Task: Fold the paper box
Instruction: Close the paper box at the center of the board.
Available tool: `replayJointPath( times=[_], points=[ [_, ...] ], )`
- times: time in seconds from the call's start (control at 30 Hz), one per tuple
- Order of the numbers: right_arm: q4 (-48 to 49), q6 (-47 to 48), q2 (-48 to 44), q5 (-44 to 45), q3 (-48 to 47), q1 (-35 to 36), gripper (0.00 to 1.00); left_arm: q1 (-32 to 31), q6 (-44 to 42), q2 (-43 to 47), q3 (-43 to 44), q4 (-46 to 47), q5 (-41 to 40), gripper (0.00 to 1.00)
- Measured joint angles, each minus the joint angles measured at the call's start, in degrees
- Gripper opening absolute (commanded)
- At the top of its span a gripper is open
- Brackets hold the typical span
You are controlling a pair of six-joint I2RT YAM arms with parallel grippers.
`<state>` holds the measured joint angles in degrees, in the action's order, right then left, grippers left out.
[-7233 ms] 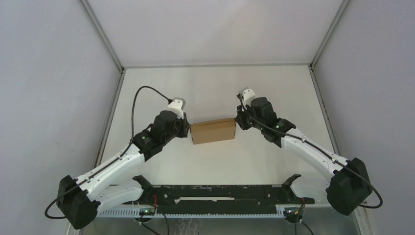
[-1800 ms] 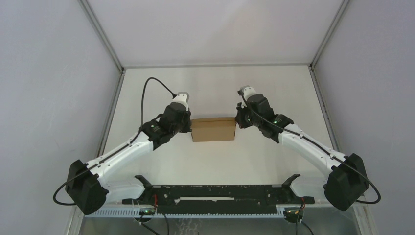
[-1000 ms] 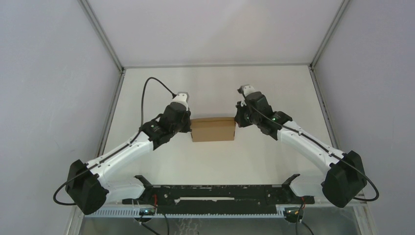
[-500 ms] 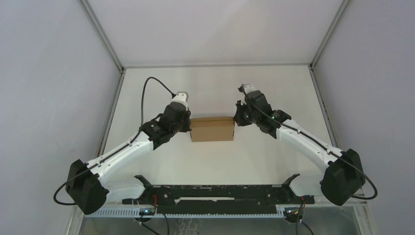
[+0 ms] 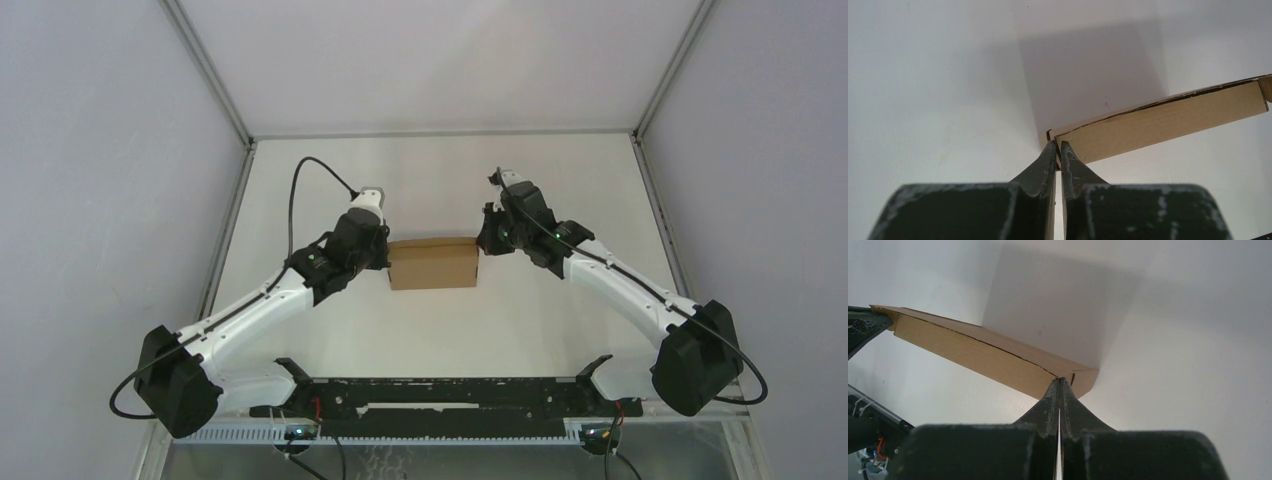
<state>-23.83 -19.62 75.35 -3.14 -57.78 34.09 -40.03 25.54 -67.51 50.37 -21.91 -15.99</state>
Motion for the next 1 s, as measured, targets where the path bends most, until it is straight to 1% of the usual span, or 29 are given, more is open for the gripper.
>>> replayJointPath(
  times=[1.0],
  points=[
    [-2.6, -3.1, 2.1, -1.6, -2.6, -1.0, 0.0, 0.1, 0.0, 0.0, -0.1, 0.3, -0.2, 0.08]
  ],
)
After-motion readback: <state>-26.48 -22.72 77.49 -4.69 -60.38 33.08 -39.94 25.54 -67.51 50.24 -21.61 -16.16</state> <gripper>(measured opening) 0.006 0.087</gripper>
